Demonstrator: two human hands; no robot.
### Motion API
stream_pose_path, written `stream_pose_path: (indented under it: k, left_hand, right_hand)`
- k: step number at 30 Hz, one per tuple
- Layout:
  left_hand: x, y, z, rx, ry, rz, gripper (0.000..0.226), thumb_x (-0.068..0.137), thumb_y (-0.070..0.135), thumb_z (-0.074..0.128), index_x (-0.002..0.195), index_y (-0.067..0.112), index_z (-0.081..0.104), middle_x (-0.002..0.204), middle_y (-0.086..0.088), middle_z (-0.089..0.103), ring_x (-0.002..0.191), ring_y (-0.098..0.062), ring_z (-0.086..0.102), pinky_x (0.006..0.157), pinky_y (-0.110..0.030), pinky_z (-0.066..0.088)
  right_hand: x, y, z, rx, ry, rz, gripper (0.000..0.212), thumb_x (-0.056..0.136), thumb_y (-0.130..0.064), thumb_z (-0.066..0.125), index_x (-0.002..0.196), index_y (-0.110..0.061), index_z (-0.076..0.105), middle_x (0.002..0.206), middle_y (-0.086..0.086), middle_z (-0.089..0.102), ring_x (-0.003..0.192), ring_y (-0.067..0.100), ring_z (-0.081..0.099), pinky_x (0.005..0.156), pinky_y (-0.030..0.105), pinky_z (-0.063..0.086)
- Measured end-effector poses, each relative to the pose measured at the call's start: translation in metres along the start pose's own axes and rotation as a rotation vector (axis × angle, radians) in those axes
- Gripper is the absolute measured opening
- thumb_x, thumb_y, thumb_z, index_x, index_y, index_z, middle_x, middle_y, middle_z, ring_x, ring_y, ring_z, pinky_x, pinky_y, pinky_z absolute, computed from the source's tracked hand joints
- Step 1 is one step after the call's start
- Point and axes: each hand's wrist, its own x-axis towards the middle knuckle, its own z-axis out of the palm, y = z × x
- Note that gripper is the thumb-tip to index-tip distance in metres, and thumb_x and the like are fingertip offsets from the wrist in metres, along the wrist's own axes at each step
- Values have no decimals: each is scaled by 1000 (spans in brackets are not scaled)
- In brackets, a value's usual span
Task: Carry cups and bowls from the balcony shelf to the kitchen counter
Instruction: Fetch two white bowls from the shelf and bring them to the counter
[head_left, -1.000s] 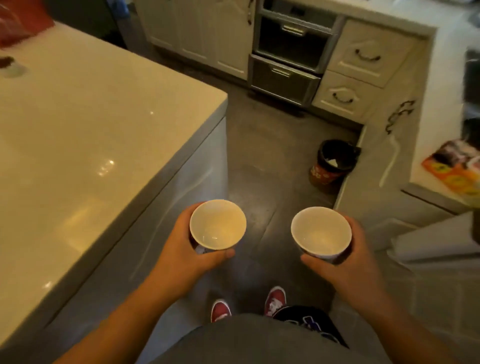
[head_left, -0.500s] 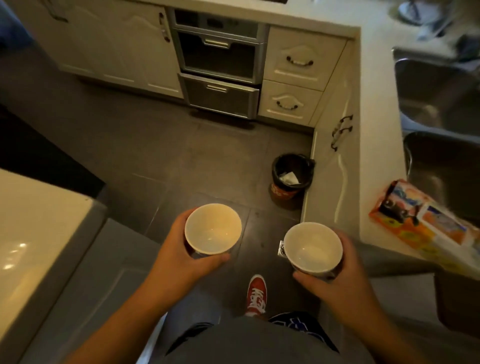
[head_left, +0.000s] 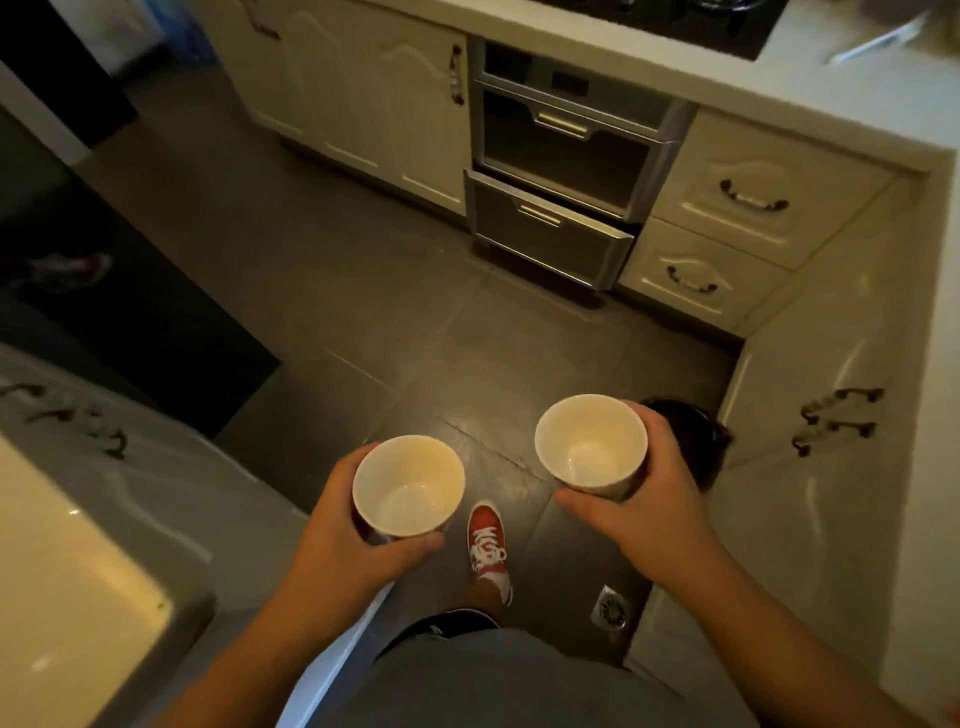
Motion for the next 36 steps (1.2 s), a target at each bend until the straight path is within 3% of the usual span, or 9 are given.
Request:
stream_pose_path:
  k: [3,5,11,13,18,22,26,29,36]
  left_hand:
    - [54,8,-5,-33,28,-15,79,49,42,83,117,49,44,110,35,54,107,12,52,79,-13,47]
    - [89,16,-9,-41,35,-2,80,52,36,89,116,51,45,108,38,55,105,16,52,75,-12,48]
    - [192,52,-9,-24,-37,41,80,59,27,90,116,55,42,103,45,50,103,21,49,63,2,46]
    - [225,65,-4,-36,-41,41,79,59,27,90,116,56,42,105,42,51,104,19,49,63,1,46]
    - [309,92,15,-44,-31,46,85,60,27,89,129,43,43,120,20,53,110,-8,56,70,-8,53]
    - [382,111,28,-79,-27,30,86,53,38,88,127,46,44,117,24,54,111,-4,55,70,-8,53]
    - [438,127,26,-151,43,-1,83,48,42,89,120,49,49,115,21,59,113,-4,57,73,-13,55]
    - [462,136,16,-118,136,-6,80,49,41,89,117,54,48,114,29,57,113,3,54,72,-8,52]
    - [494,125,-40,-131,387,-129,83,57,18,93,122,42,47,112,38,56,107,13,54,75,0,46]
  right_hand:
    - [55,-10,2,-12,-12,14,91,49,-49,86,118,-67,30,110,-54,40,107,-29,39,78,9,38]
    - [84,-17,-1,-20,-5,15,90,47,-51,85,117,-68,31,109,-53,41,106,-29,40,78,11,39]
    - [155,-22,-28,-37,13,46,91,52,-34,91,111,-69,31,104,-56,41,101,-32,40,75,10,36]
    - [178,-20,-37,-37,16,55,90,52,-31,91,110,-68,33,104,-53,43,101,-29,43,75,12,39]
    - [252,-13,-56,-50,14,56,90,52,-24,92,111,-63,37,107,-49,46,103,-23,46,78,14,42]
    - [333,-10,-69,-46,-18,41,90,52,-25,92,111,-65,38,110,-47,48,103,-25,47,70,8,43]
    - [425,-23,-70,-33,-116,22,91,49,-33,90,114,-68,36,110,-45,47,105,-24,46,60,0,46]
    - [492,-46,-54,-41,-237,-38,92,52,-33,90,116,-68,34,109,-48,44,107,-26,42,62,-5,42]
    - [613,-116,44,-41,-512,-196,88,49,-45,86,120,-61,36,113,-45,45,112,-20,44,72,-5,42]
